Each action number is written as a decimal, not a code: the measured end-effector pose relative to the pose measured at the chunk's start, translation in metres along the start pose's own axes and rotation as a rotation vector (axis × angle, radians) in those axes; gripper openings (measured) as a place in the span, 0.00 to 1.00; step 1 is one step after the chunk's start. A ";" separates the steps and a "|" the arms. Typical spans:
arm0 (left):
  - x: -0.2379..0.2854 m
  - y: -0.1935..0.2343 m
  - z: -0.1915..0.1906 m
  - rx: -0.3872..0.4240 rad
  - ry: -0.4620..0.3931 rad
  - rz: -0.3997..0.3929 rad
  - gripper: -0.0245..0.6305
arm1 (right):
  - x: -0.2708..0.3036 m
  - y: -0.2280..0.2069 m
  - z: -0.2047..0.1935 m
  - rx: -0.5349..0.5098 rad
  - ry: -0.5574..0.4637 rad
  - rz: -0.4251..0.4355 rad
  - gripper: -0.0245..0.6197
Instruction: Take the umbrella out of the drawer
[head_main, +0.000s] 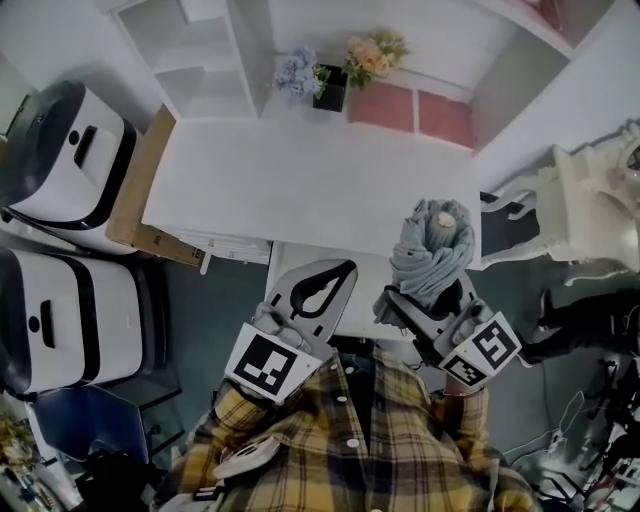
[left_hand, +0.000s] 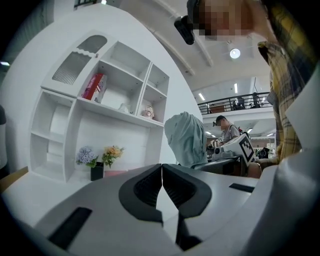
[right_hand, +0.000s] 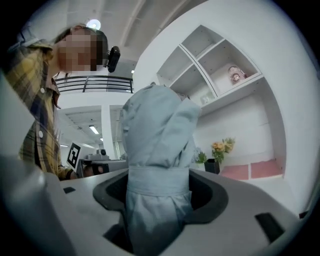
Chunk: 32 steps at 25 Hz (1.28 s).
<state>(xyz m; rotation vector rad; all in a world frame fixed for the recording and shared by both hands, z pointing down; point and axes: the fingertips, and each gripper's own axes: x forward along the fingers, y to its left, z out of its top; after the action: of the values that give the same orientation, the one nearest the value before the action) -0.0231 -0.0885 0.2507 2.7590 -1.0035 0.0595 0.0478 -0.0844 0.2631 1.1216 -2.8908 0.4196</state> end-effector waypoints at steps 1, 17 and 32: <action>0.001 -0.002 0.000 -0.002 0.000 -0.011 0.07 | -0.002 0.003 0.002 -0.007 -0.005 0.002 0.51; 0.022 -0.019 0.002 0.019 0.008 -0.036 0.07 | -0.014 -0.001 0.008 -0.024 -0.052 0.030 0.51; 0.015 -0.018 0.004 0.071 0.014 -0.092 0.07 | -0.012 0.013 0.014 -0.037 -0.075 0.060 0.51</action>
<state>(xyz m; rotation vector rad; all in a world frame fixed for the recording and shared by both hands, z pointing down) -0.0003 -0.0853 0.2455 2.8611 -0.8860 0.1026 0.0488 -0.0708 0.2454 1.0707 -2.9901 0.3305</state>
